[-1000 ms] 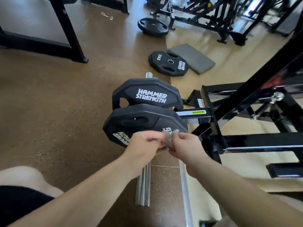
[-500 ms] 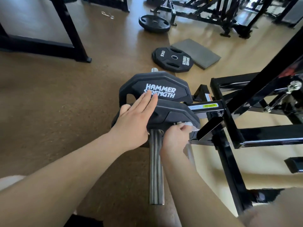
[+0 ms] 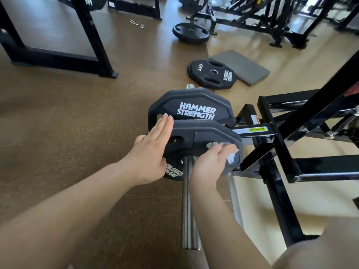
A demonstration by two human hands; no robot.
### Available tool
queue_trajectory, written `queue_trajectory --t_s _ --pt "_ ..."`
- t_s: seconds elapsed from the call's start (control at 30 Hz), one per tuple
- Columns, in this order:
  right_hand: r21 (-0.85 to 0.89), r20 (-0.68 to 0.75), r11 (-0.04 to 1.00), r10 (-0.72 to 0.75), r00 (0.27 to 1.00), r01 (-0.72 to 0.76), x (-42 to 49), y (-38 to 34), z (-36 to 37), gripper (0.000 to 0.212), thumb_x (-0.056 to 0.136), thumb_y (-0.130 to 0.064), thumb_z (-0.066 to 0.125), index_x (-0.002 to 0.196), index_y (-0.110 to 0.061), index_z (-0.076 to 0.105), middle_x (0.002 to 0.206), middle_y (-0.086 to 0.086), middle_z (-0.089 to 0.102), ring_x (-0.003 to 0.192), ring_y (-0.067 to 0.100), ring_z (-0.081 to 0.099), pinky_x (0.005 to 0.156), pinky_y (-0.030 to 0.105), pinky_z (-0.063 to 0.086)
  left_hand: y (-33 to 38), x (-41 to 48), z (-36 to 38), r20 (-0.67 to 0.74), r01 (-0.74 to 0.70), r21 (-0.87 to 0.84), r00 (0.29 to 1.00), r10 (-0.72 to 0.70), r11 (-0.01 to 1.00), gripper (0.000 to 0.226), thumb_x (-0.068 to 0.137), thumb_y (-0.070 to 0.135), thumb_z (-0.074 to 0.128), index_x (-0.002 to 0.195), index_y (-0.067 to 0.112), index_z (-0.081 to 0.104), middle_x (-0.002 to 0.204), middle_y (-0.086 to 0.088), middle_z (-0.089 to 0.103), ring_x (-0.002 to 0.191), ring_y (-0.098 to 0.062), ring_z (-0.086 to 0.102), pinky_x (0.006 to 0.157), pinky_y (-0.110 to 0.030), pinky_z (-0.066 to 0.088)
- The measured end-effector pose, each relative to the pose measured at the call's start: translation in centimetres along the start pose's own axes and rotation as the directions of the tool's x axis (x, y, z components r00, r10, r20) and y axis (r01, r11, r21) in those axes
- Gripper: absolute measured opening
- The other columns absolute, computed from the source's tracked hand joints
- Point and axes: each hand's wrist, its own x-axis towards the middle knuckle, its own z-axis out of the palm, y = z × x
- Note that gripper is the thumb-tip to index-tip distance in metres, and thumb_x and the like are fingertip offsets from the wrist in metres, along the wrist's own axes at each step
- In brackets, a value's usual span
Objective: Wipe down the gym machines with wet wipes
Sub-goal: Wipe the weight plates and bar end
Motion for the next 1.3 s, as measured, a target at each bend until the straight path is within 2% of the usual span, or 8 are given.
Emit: queue_trajectory --t_s 0.13,0.23,0.4,0.57,0.77,0.87,1.13,1.3 --pt "-0.051 0.043 0.993 0.11 0.993 -0.108 2.0 4.8 -1.4 0.051 0.108 -0.02 0.038 0.159 -0.022 0.035 0.133 -0.001 0.056 0.108 0.019 0.056 0.1 0.03 0.036 0.1 -0.7 0.1 -0.057 -0.033 -0.019 0.998 0.032 0.999 0.104 0.094 0.008 0.058 0.161 0.026 -0.02 0.17 0.008 -0.019 0.158 -0.012 -0.007 0.126 -0.039 0.015" --pt "-0.063 -0.004 0.996 0.063 0.998 -0.063 2.7 5.5 -3.1 0.042 0.102 -0.012 0.053 0.144 -0.019 0.054 0.134 -0.003 0.062 0.119 0.02 0.062 0.105 0.034 0.045 0.3 -0.4 -0.1 -0.174 -0.039 -0.048 0.984 0.03 0.998 0.084 0.098 0.008 0.056 0.165 0.019 0.005 0.172 0.001 0.008 0.156 -0.02 0.018 0.124 -0.041 0.028" --pt "-0.003 -0.271 0.999 0.049 0.961 -0.051 5.4 3.2 -5.4 0.012 0.097 -0.016 0.067 0.107 -0.017 0.063 0.099 0.0 0.068 0.091 0.022 0.065 0.088 0.034 0.053 1.0 1.0 -0.5 -0.327 -0.172 0.069 0.927 0.185 0.983 0.064 0.098 0.012 0.059 0.157 0.01 0.036 0.165 -0.011 0.031 0.149 -0.028 0.035 0.119 -0.049 0.034" --pt "0.156 -0.212 0.985 0.11 0.971 -0.078 7.0 2.7 -5.6 0.011 0.096 -0.011 0.069 0.086 -0.016 0.067 0.091 0.005 0.072 0.076 0.018 0.067 0.077 0.031 0.055 1.8 2.3 0.3 -0.311 -0.296 0.202 0.885 0.347 0.934 0.052 0.103 0.023 0.052 0.155 0.019 0.044 0.161 0.001 0.042 0.151 -0.015 0.035 0.124 -0.038 0.03" --pt "0.084 -0.235 0.994 -0.051 0.971 0.072 6.3 2.2 -4.5 0.021 0.095 -0.016 0.072 0.077 -0.02 0.065 0.076 -0.009 0.067 0.07 0.01 0.061 0.071 0.023 0.049 1.8 2.4 0.0 -0.455 -0.169 0.24 0.85 0.265 0.956 0.033 0.101 0.038 0.058 0.125 0.019 0.069 0.127 0.003 0.069 0.117 -0.017 0.064 0.085 -0.027 0.052" --pt "0.025 -0.205 0.989 -0.136 0.969 0.144 6.0 1.4 -3.7 0.016 0.093 -0.017 0.074 0.081 -0.021 0.066 0.08 -0.009 0.069 0.074 0.01 0.064 0.076 0.026 0.051 0.8 2.2 -0.5 -0.425 -0.035 0.247 0.894 0.141 0.968 0.022 0.101 0.041 0.055 0.108 0.021 0.063 0.103 0.005 0.063 0.092 -0.016 0.062 0.055 -0.021 0.034" --pt "-0.006 -0.099 0.984 -0.177 0.979 0.178 2.7 2.4 -1.5 0.022 0.091 -0.034 0.078 0.098 -0.016 0.068 0.097 0.005 0.071 0.085 0.018 0.067 0.083 0.032 0.056 -2.3 0.2 0.3 -0.325 0.184 -0.079 0.924 -0.2 0.98 0.019 0.099 0.032 0.062 0.092 0.025 0.046 0.087 0.009 0.05 0.069 -0.009 0.05 0.053 -0.023 0.032" --pt "0.021 -0.047 0.993 -0.118 0.992 0.119 1.0 2.3 -0.4 0.012 0.091 -0.014 0.077 0.085 -0.016 0.067 0.089 0.0 0.07 0.082 0.014 0.067 0.077 0.023 0.053 -2.9 -0.1 0.4 -0.23 0.213 -0.24 0.936 -0.268 0.947 0.029 0.099 0.046 0.059 0.123 0.034 0.048 0.119 0.012 0.066 0.107 -0.012 0.064 0.082 -0.037 0.059"
